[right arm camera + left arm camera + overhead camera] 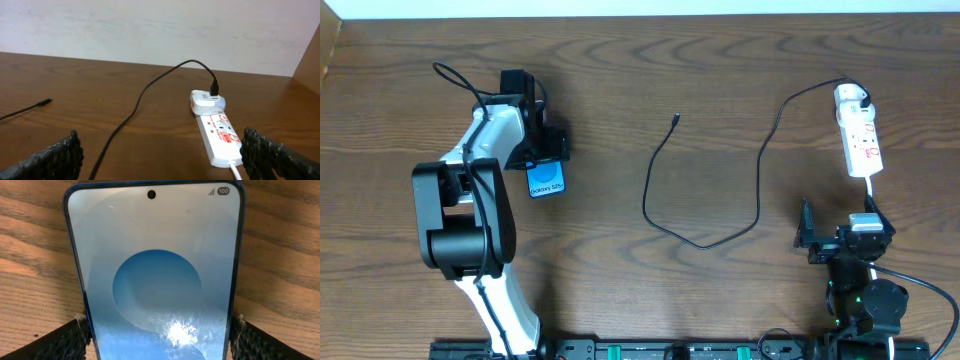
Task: Plug charger to phone and switch on socket
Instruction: 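Lower the left gripper and grasp the phone's bottom edge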
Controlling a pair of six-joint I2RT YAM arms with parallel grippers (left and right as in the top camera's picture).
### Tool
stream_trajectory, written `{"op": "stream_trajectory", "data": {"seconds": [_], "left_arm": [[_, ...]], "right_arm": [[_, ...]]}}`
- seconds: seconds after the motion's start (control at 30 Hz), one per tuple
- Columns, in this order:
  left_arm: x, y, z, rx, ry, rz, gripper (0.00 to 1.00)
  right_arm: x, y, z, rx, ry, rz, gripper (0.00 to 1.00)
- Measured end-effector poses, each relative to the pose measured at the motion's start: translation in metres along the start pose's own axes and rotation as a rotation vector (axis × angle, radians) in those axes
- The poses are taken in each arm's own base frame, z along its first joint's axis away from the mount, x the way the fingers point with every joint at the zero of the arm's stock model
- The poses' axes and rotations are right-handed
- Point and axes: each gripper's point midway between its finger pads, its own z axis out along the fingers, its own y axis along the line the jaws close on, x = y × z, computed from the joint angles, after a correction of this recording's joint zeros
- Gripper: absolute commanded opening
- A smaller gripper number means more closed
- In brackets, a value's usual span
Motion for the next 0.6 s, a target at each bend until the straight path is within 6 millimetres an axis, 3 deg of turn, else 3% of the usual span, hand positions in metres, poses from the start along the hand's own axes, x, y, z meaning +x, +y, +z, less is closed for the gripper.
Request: {"op": "stream_trajectory", "data": {"seconds": [0.6], "left_arm": [[0.0007, -0.0053, -0.0019, 0.047, 0.004, -0.008, 0.9]], "right_arm": [[-0.0001, 0.0, 0.0, 0.0, 0.0, 0.0, 0.99]]}}
